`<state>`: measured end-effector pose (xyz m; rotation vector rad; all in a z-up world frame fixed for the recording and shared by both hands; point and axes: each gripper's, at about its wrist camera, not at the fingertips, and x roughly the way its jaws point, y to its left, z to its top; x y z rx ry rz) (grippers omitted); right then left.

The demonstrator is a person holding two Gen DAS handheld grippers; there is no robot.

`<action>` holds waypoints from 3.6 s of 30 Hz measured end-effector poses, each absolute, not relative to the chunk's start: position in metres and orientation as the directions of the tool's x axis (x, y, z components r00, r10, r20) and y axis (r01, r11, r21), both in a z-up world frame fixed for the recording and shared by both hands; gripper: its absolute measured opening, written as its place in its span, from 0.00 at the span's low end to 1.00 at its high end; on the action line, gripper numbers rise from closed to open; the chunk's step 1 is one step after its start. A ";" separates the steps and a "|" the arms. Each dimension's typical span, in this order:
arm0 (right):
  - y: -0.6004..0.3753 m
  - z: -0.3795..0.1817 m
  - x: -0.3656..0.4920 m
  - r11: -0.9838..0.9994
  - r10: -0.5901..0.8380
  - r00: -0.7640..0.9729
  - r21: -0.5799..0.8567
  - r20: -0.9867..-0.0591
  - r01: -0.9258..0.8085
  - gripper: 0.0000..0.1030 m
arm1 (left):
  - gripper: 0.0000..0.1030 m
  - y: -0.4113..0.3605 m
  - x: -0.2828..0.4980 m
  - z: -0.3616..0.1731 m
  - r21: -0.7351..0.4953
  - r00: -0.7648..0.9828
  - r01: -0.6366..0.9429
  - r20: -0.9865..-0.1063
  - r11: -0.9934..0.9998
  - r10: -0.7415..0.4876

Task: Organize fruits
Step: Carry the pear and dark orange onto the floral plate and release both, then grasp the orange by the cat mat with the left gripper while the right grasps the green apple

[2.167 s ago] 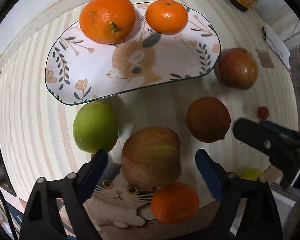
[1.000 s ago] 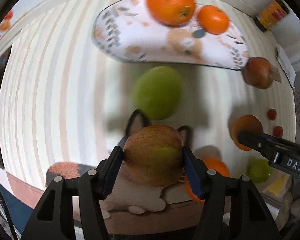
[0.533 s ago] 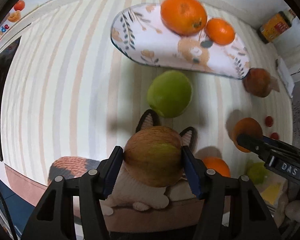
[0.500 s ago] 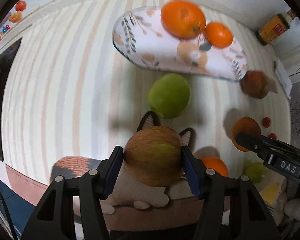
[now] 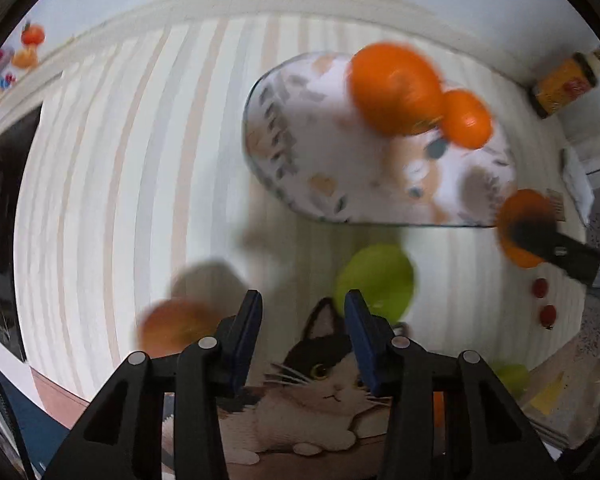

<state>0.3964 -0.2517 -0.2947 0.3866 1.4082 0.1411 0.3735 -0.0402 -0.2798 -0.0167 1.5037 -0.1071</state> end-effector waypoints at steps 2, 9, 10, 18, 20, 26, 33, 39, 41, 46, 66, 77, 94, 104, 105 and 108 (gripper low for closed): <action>-0.253 -0.298 0.396 0.926 0.330 0.155 0.351 -0.931 0.138 0.57 | 0.39 -0.026 0.367 -0.281 -0.116 0.032 0.013 -0.993 0.993 -0.117; -0.260 -0.300 0.380 0.914 0.355 0.147 0.376 -0.923 0.150 0.57 | 0.55 0.083 0.324 -0.202 -0.060 0.259 -0.242 -0.966 0.968 0.005; -0.259 -0.300 0.379 0.914 0.357 0.145 0.378 -0.923 0.151 0.57 | 0.65 0.103 0.315 -0.198 -0.023 0.278 -0.296 -0.958 0.955 0.063; -0.217 -0.303 0.374 0.914 0.390 0.105 0.398 -0.915 0.078 0.57 | 0.73 0.237 0.272 -0.288 0.115 0.049 -0.606 -0.982 0.787 0.181; -0.205 -0.298 0.373 0.921 0.381 0.105 0.387 -0.918 0.043 0.57 | 0.73 0.251 0.272 -0.291 0.109 0.062 -0.624 -0.980 0.774 0.188; -0.186 -0.294 0.371 0.932 0.360 0.096 0.362 -0.928 0.003 0.57 | 0.73 0.282 0.288 -0.300 0.148 0.032 -0.642 -0.975 0.753 0.219; -0.184 -0.301 0.374 0.929 0.341 0.126 0.354 -0.932 0.110 0.57 | 0.74 0.283 0.324 -0.326 0.270 -0.087 -0.589 -0.958 0.761 0.273; -0.172 -0.301 0.373 0.921 0.353 0.138 0.369 -0.926 0.122 0.57 | 0.62 0.284 0.326 -0.332 0.255 -0.088 -0.575 -0.964 0.778 0.251; -0.169 -0.299 0.371 0.922 0.354 0.145 0.370 -0.924 0.111 0.57 | 0.62 0.283 0.325 -0.333 0.258 -0.087 -0.569 -0.963 0.781 0.255; -0.170 -0.297 0.367 0.920 0.360 0.144 0.376 -0.922 0.113 0.57 | 0.61 0.241 0.319 -0.326 0.158 -0.039 -0.543 -0.986 0.825 0.163; -0.252 -0.315 0.431 0.948 0.232 0.150 0.258 -0.961 0.188 0.57 | 0.62 -0.024 0.485 -0.263 -0.147 0.182 -0.063 -0.974 0.987 -0.134; -0.268 -0.334 0.459 0.950 0.245 0.069 0.254 -0.967 0.183 0.91 | 0.63 -0.031 0.509 -0.301 -0.076 0.102 -0.084 -0.992 0.994 -0.068; -0.271 -0.258 0.430 0.986 0.103 0.180 0.124 -0.978 0.108 0.94 | 0.90 -0.046 0.440 -0.217 -0.040 0.304 -0.026 -0.952 0.999 -0.030; -0.270 -0.176 0.370 0.990 0.094 0.336 0.125 -0.937 0.072 0.94 | 0.89 -0.067 0.365 -0.161 -0.039 0.422 0.017 -0.906 0.999 -0.043; -0.270 -0.165 0.361 0.990 0.091 0.354 0.123 -0.931 0.069 0.94 | 0.89 -0.069 0.360 -0.155 -0.046 0.431 0.024 -0.901 0.999 -0.052; -0.272 -0.140 0.341 0.990 0.092 0.392 0.128 -0.916 0.067 0.94 | 0.89 -0.071 0.341 -0.138 -0.063 0.458 0.031 -0.886 0.998 -0.070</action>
